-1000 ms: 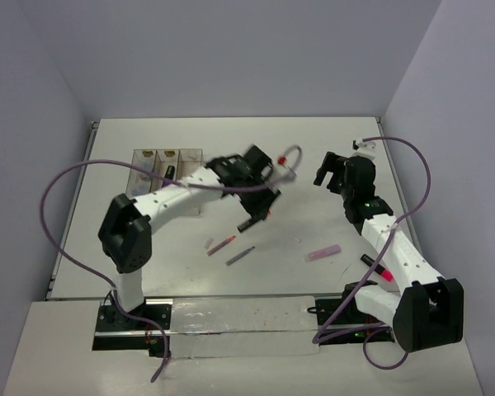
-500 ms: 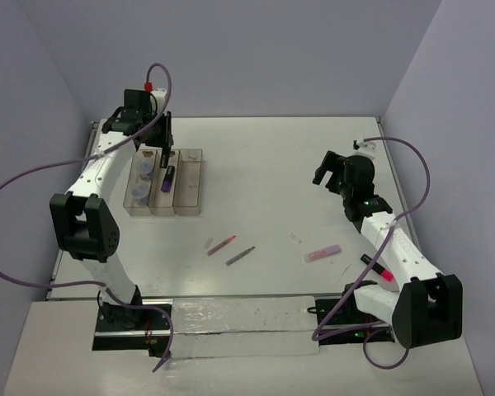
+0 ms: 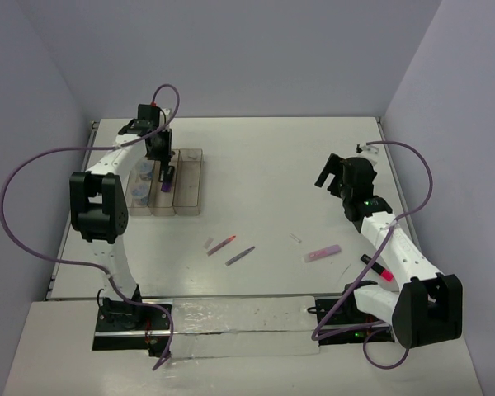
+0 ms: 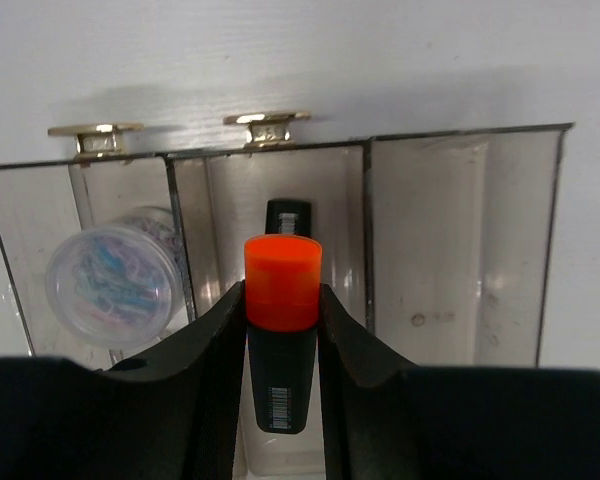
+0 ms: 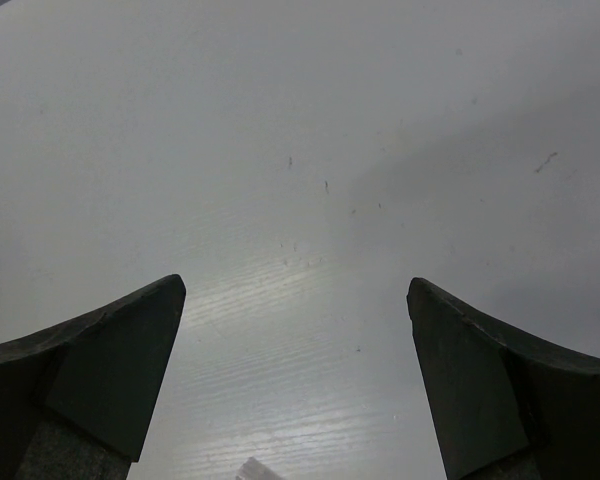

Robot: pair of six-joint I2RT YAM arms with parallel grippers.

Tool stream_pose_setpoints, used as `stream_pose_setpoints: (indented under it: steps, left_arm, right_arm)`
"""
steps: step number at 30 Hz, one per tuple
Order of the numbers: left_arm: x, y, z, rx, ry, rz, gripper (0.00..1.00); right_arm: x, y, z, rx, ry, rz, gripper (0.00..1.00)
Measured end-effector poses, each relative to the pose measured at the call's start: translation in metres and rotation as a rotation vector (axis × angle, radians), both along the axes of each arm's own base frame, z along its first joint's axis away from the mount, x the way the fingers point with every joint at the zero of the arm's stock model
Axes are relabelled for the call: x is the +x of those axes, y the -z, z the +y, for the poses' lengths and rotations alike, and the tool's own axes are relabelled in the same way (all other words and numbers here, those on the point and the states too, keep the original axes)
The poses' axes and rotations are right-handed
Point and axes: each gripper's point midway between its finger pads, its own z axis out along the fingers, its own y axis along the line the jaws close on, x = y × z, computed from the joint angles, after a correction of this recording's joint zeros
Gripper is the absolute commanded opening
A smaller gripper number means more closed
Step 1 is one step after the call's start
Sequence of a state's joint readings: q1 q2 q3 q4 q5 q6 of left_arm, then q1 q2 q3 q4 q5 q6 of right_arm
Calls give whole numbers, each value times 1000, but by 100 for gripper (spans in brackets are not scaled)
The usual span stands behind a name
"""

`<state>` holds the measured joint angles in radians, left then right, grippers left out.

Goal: Sort the stationery into containers
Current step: Place the pen in the storage box, then pick up the pen from the center of the board.

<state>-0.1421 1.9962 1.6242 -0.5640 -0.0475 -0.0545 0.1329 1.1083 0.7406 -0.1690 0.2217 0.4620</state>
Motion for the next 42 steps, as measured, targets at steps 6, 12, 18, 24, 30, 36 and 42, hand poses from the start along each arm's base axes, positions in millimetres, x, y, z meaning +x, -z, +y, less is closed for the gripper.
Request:
stream_pose_setpoints:
  steps: [6,12,18,24,30,36,42]
  left_arm:
    - [-2,9,4,17,-5,18,35]
    - [-4,14,6,15,-7,29,53]
    - [-6,14,7,-9,-2,40,63]
    - [-4,-1,2,-32,23,24,62]
    - [-11,-43,-4,-66,60,-52,62]
    - [-22,-78,-5,-65,104,-130,61]
    - [-26,-76,-6,-63,125,-121,61]
  right_arm:
    - [-10,13,-6,80,116,52,100]
    - [-28,30,-5,131,158,96,100]
    - [-40,14,-4,170,128,-18,100]
    - [-32,16,-15,292,140,-15,99]
    - [-51,69,-18,310,259,283,93]
    - [-90,111,-15,235,424,626,93]
    - [-131,127,14,193,432,792,93]
